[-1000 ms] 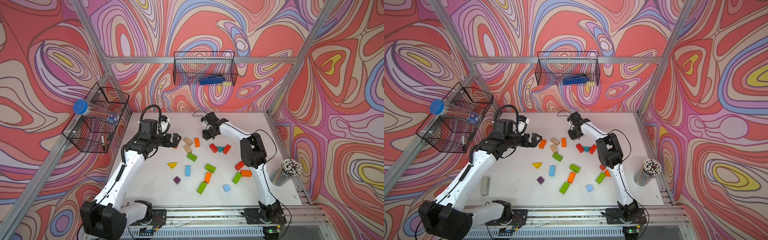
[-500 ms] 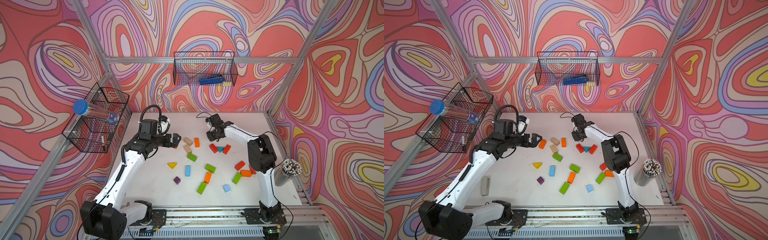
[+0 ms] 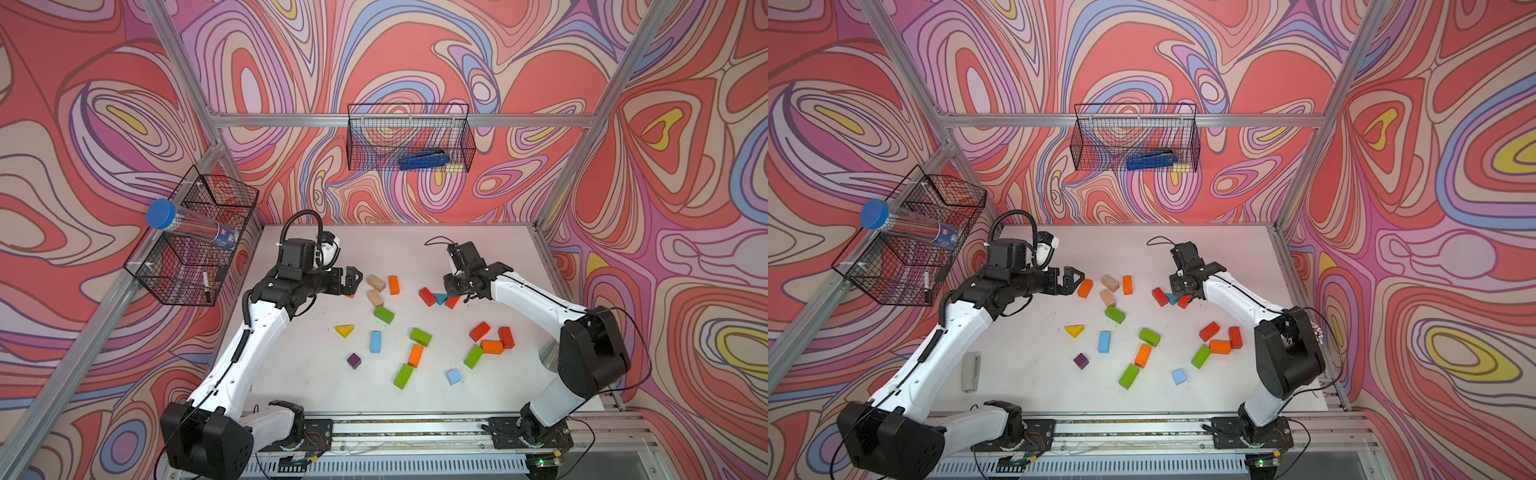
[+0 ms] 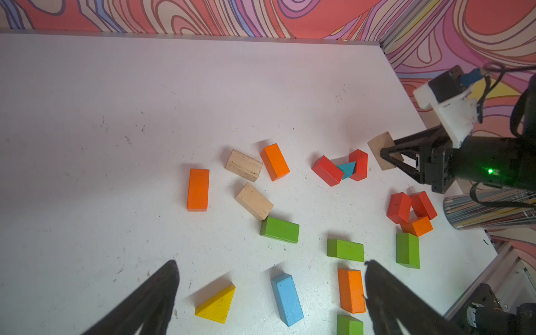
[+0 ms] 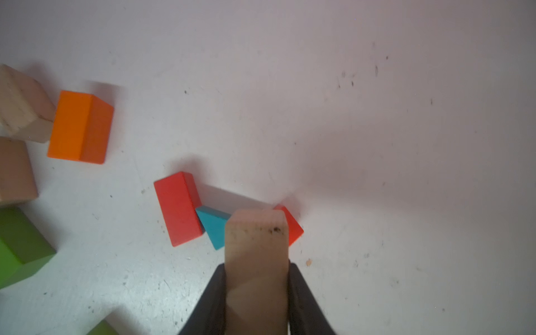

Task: Assemble a heart with building blocks
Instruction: Assemble the building block at the center of the board.

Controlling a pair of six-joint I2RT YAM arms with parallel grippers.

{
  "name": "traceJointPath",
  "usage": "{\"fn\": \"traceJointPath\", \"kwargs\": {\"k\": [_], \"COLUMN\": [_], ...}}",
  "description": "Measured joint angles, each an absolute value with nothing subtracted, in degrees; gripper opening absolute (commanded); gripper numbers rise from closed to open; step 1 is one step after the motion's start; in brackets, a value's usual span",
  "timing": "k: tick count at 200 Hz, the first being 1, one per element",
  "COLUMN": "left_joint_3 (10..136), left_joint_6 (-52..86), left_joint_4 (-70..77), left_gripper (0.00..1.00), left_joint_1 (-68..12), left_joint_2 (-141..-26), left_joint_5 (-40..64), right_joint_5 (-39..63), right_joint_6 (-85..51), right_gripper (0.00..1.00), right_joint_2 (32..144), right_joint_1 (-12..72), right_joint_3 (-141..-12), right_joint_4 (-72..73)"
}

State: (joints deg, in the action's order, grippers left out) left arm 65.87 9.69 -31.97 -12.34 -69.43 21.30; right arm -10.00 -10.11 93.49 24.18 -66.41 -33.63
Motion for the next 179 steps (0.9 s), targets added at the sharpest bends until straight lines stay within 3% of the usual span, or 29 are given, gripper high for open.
{"fn": "traceJointPath", "kwargs": {"k": [38,103,130,179], "left_joint_3": [65.9,65.9,65.9,65.9], "left_joint_6": [9.8,10.1,10.3,10.3], "left_joint_4": [-32.0,-32.0,-32.0,-32.0], "left_gripper": [1.00,1.00,1.00,1.00], "left_joint_1": [-12.3,-12.3,-12.3,-12.3], "left_joint_2": [-69.4,-69.4,-69.4,-69.4], "left_joint_5": [21.8,21.9,22.2,22.4], "right_joint_5": [-10.8,-11.0,-10.9,-10.6], "right_joint_6": [-14.1,-16.2,-16.5,-18.0], "right_gripper": [0.19,0.22,0.30,0.54], "right_joint_2": [93.1,96.4,97.8,97.9], "right_joint_1": [22.3,20.3,19.5,19.1], "right_joint_3": [-59.9,-59.6,-59.6,-59.3], "right_joint_4": [-34.8,-35.0,-34.3,-34.1]}}
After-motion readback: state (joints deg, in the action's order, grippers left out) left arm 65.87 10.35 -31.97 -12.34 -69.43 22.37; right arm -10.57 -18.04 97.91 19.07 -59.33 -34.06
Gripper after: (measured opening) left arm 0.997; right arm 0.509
